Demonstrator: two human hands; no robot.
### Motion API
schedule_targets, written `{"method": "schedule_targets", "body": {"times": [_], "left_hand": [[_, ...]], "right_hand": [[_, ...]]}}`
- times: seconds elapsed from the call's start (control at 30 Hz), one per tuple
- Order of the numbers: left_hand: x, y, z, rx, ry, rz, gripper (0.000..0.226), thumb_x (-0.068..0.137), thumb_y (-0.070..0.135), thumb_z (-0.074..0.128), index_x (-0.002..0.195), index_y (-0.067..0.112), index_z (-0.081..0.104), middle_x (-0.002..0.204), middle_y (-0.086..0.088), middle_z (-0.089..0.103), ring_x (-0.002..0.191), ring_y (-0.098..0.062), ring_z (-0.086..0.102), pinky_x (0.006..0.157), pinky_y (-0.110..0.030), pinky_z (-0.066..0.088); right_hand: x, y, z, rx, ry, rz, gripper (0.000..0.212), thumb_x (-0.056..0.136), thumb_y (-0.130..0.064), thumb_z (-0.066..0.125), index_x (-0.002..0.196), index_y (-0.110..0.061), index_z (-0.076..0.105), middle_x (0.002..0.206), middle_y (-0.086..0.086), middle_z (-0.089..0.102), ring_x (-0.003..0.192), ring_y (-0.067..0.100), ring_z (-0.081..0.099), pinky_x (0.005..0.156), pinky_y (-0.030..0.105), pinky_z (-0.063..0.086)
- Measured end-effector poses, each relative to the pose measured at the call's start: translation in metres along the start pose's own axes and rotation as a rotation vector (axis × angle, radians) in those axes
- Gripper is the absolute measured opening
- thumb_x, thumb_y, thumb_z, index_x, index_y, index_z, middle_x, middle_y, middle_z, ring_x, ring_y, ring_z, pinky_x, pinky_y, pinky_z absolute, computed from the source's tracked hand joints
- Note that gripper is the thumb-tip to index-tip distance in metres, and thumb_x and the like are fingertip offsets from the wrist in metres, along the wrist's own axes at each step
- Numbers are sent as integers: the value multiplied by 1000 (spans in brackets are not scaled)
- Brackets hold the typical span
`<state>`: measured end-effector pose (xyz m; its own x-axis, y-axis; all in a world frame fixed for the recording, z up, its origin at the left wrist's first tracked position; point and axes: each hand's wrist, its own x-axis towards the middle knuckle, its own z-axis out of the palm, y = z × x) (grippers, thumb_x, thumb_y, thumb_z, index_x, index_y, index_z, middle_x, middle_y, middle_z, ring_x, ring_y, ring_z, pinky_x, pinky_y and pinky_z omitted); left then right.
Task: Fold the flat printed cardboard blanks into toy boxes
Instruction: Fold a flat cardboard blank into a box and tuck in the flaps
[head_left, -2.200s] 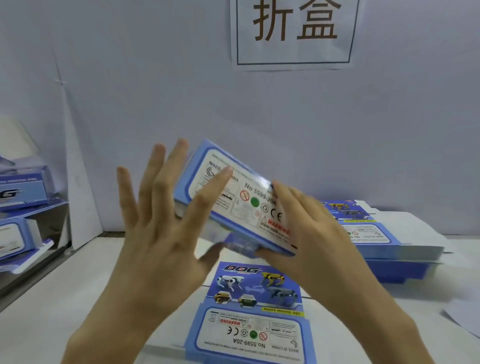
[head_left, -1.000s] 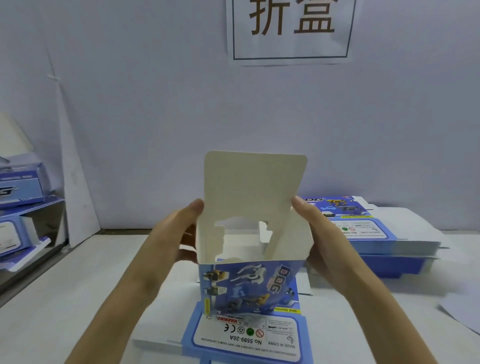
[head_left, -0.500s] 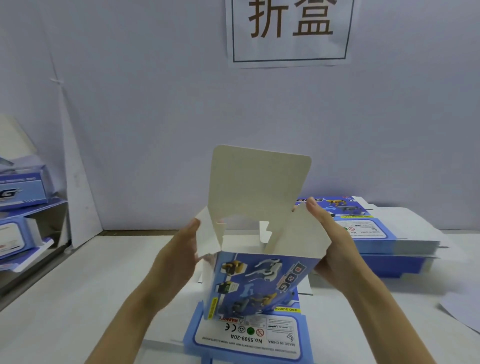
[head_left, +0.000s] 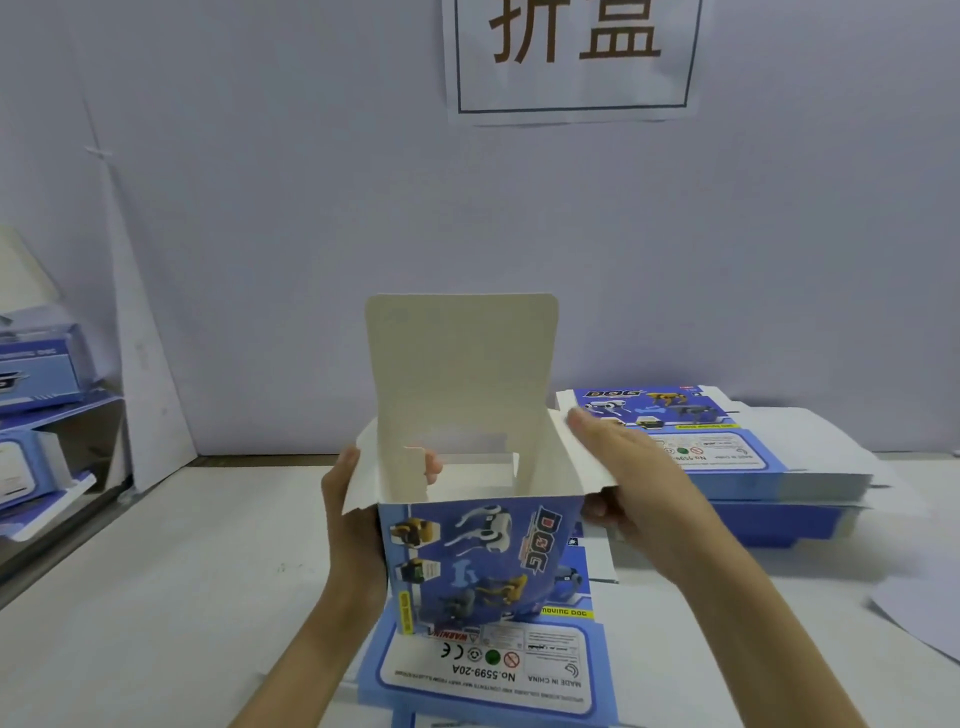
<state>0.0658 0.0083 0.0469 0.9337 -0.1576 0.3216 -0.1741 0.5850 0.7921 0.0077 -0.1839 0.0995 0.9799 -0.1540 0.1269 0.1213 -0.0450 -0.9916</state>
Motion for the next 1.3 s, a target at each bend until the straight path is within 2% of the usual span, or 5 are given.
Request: {"method": "schedule_targets", "body": {"times": [0.3, 0.43, 0.53, 0.93, 1.3], "left_hand": [[7, -9, -17, -29, 105, -113, 55, 91, 55, 36, 94, 11, 69, 73, -11, 67, 64, -23, 61, 67, -37, 48], [4, -1, -26, -81, -14, -177, 53, 78, 61, 50, 90, 17, 79, 82, -7, 74, 69, -24, 70, 55, -31, 58], [1, 4, -40, -34, -227, -268, 98, 52, 82, 64, 131, 24, 59, 120, -6, 67, 107, -33, 65, 76, -41, 58], [-7, -5, -20, 588, -307, -332, 97, 37, 38, 98, 121, 20, 52, 99, 2, 75, 91, -18, 72, 68, -25, 57], [-8, -20, -24, 566, -185, -254, 101, 26, 50, 94, 114, 24, 53, 94, 11, 75, 88, -12, 72, 61, -20, 56]], "right_hand": [[1, 22, 15, -814, -10, -248, 55, 100, -12, 43, 150, -14, 22, 143, 9, 36, 123, 28, 42, 100, 40, 42], [-2, 13, 17, -438, -55, -204, 21, 101, -45, 34, 101, -55, 52, 104, -24, 60, 101, 2, 58, 87, 28, 48], [3, 7, 4, -288, -98, -13, 37, 100, -46, 33, 85, -28, 61, 68, -16, 70, 68, 2, 68, 71, 25, 55], [39, -79, -9, -455, -54, -440, 27, 82, -43, 68, 85, -16, 68, 71, 0, 68, 65, 14, 60, 61, 30, 50], [57, 23, -20, 90, -332, 724, 56, 100, -20, 40, 53, -7, 66, 57, 4, 59, 50, 10, 51, 50, 20, 39]]}}
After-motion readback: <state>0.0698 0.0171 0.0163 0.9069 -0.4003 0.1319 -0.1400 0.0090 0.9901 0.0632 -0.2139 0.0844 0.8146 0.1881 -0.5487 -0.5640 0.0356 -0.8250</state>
